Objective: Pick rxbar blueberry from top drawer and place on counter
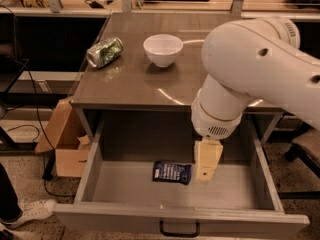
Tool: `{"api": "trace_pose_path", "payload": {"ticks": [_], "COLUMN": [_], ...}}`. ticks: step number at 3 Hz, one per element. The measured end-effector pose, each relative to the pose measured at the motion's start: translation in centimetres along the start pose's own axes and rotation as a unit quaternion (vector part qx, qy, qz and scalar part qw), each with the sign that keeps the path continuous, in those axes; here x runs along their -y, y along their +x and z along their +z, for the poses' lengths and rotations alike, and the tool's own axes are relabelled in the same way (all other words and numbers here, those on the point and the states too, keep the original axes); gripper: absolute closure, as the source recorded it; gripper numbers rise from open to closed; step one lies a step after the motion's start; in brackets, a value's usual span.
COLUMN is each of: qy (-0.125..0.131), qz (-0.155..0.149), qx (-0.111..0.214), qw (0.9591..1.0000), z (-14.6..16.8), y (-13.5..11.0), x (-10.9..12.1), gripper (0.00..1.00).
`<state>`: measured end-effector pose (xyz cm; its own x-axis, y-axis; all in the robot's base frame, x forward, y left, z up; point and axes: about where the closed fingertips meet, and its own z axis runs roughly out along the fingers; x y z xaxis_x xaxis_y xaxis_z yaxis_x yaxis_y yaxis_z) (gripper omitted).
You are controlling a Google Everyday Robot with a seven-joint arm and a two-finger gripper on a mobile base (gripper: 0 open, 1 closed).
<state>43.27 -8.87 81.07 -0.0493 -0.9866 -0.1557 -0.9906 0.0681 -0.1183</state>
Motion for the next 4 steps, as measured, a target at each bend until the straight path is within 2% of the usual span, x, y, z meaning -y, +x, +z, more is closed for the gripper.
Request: {"api": "trace_pose_path", "payload": {"ticks": [1, 2, 3, 4], "qy": [0.006, 0.005, 0.0, -0.002], "qz": [0.009, 0.011, 0.02, 0.034], "qx": [-0.019, -0.017, -0.007, 0.01], "qw": [0.9998, 0.9998, 0.9998, 0.9994], "z": [4.5, 4.8, 6.1, 10.9], "y": [0.2, 0.2, 0.0, -1.1], "x": [0.3, 0.2, 0.0, 1.1], "gripper": [0.0, 0.0, 0.0, 0.0]}}
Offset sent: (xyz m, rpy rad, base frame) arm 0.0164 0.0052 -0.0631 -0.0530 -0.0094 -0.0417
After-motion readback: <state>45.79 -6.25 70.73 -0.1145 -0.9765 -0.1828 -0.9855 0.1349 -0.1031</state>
